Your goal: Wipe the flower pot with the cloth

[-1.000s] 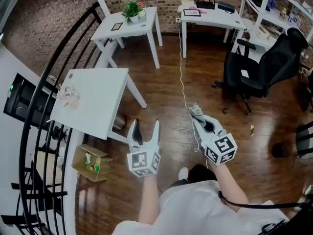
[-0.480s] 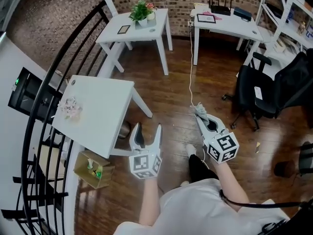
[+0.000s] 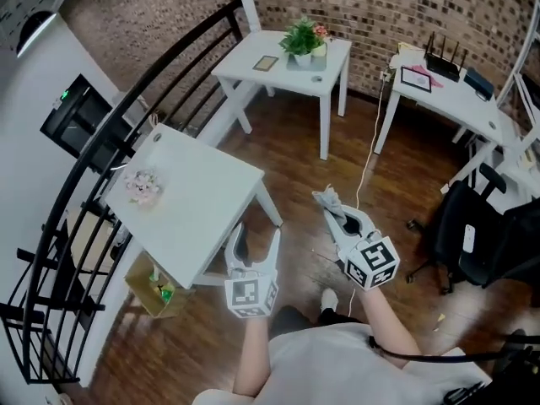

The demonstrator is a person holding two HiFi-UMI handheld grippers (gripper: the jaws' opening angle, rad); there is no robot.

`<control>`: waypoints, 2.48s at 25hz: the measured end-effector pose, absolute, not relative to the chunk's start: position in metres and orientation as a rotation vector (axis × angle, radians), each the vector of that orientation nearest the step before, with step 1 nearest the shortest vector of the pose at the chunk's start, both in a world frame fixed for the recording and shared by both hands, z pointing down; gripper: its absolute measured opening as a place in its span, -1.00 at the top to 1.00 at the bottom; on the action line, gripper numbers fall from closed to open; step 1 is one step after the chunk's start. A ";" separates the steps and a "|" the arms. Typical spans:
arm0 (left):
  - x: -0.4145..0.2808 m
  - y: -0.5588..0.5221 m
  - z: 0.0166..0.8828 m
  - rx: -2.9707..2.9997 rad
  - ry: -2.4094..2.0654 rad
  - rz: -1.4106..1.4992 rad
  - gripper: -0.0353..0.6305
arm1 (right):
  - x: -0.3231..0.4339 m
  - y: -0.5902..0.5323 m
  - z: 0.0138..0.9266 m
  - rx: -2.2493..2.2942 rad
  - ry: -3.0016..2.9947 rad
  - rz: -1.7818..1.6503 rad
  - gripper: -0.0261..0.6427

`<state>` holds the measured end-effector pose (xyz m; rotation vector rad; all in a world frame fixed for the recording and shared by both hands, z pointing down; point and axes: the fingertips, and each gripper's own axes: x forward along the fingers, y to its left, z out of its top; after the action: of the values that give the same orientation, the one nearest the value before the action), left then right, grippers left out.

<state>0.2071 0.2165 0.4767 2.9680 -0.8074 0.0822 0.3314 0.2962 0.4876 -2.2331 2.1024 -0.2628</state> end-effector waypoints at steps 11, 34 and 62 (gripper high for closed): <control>0.069 0.081 0.477 2.754 -1.300 0.038 -0.11 | 0.185 0.117 0.483 -1.767 2.597 -0.246 0.89; -0.170 -0.130 0.515 2.431 -1.673 0.009 -0.11 | -0.008 -0.123 0.496 -1.492 2.952 -0.180 0.89; -0.095 -0.321 0.757 2.051 -1.405 0.714 -0.92 | 0.084 -0.300 0.594 -1.451 3.170 -0.353 0.89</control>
<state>-0.0947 -0.3211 0.7571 2.0506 -1.4054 0.7142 0.0838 -0.3002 0.5944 -1.4511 3.1700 -0.3530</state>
